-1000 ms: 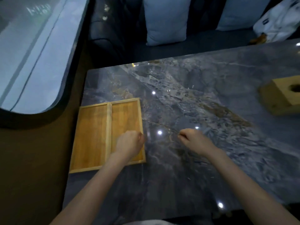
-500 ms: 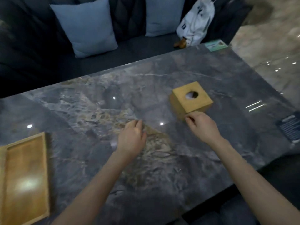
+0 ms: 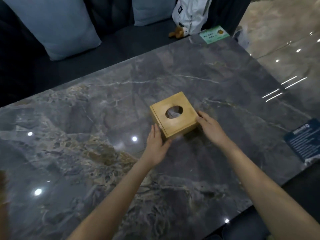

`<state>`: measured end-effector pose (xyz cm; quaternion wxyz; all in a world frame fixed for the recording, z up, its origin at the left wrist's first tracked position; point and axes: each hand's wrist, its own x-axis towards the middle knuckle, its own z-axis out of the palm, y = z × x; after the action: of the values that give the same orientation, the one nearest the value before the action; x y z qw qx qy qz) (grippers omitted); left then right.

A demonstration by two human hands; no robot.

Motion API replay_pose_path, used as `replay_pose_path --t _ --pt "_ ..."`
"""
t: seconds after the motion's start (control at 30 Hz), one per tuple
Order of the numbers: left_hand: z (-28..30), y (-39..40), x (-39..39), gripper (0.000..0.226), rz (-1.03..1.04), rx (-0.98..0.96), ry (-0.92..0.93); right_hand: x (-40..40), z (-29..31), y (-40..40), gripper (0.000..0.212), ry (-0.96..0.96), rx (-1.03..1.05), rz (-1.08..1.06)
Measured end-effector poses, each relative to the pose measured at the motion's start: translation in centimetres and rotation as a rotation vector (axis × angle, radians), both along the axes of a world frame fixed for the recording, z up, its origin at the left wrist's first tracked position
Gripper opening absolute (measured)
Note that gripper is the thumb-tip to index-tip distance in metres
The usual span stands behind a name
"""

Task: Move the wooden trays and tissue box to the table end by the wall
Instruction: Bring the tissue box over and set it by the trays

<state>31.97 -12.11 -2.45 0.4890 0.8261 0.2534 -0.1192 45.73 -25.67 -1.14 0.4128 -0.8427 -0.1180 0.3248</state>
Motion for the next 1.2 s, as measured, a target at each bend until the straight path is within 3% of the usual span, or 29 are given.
replay_pose_path --t 0.1,0.23,0.37,0.5,0.83,1.2 --pt "-0.6 -0.3 0.3 0.083 0.143 -0.218 -0.087 0.2 -0.1 0.1 0.039 0.112 0.083 -0.059" --pt "-1.4 -0.3 0.0 0.087 0.203 -0.271 -0.098 0.1 0.5 0.6 0.032 0.108 0.108 -0.073" --pt "-0.6 -0.4 -0.2 0.079 0.275 -0.345 -0.153 -0.1 0.9 0.5 0.031 0.1 0.093 -0.023" --pt "1.2 -0.5 -0.4 0.055 0.338 -0.394 -0.204 -0.1 2.4 0.7 0.032 0.058 0.101 0.008" --pt "6.1 1.8 -5.4 0.045 0.491 -0.273 -0.34 -3.8 5.7 4.4 0.019 0.057 0.285 0.096" --pt "11.7 6.0 -18.9 0.044 0.674 -0.156 -0.474 -15.2 10.2 11.9 0.022 0.018 0.408 0.367"
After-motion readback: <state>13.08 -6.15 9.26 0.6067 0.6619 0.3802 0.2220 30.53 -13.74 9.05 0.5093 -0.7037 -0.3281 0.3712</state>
